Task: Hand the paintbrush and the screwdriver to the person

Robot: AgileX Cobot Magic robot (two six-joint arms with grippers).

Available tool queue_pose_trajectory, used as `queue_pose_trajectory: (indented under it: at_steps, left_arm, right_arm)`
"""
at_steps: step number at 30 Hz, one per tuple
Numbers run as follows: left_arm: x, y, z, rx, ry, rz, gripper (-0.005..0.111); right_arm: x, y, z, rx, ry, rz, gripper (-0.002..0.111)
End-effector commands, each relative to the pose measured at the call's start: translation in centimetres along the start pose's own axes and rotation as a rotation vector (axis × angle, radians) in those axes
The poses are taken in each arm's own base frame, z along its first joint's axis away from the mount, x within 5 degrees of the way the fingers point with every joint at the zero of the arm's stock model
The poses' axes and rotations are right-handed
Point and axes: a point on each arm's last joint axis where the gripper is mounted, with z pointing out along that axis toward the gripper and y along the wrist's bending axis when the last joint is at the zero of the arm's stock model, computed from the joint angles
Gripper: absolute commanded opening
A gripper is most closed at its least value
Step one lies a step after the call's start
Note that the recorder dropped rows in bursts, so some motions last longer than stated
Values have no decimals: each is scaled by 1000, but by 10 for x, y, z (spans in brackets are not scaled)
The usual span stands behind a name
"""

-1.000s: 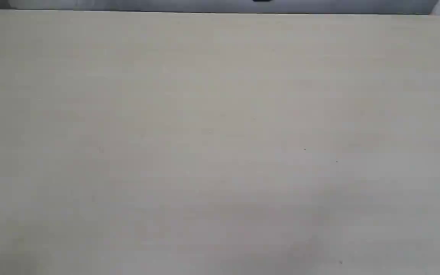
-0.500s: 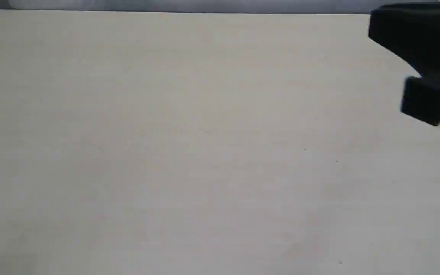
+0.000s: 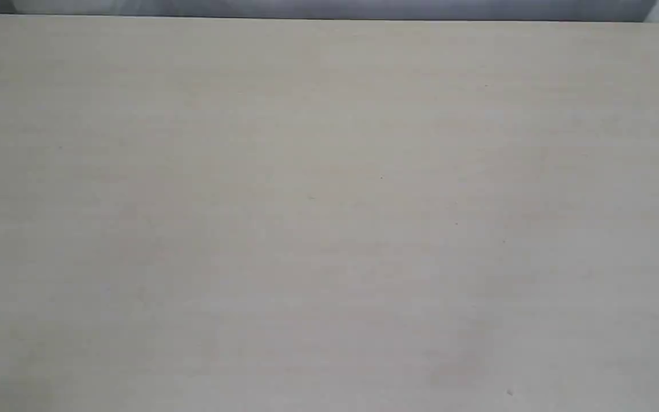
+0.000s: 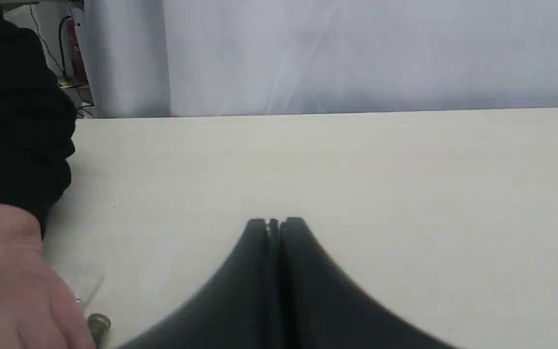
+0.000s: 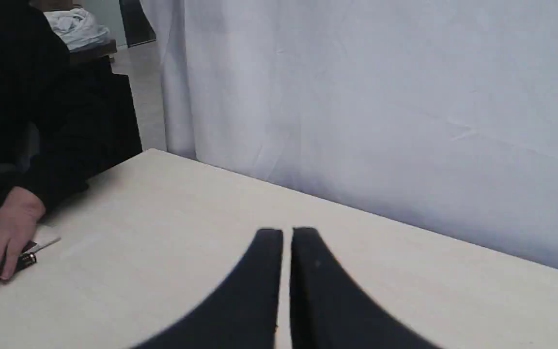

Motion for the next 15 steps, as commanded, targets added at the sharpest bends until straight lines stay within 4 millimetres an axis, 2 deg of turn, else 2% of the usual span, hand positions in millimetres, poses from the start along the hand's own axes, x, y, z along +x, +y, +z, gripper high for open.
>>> queue_pose_trajectory:
  at_steps: [1,4,10,15]
  left_arm:
    - [0,0,0,7,-6,-5,0]
    - [0,0,0,7,-6,-5,0]
    - [0,0,0,6,-6,-3,0]
    - [0,0,0,6,-6,-3,0]
  right_arm:
    - [4,-4,-1,35,11,-45,5]
    - [11,-8,1,79,16,-112,5]
    - [34,-25,8,257,4,-120,5]
    - [57,-42,6,436,-95,-123,5]
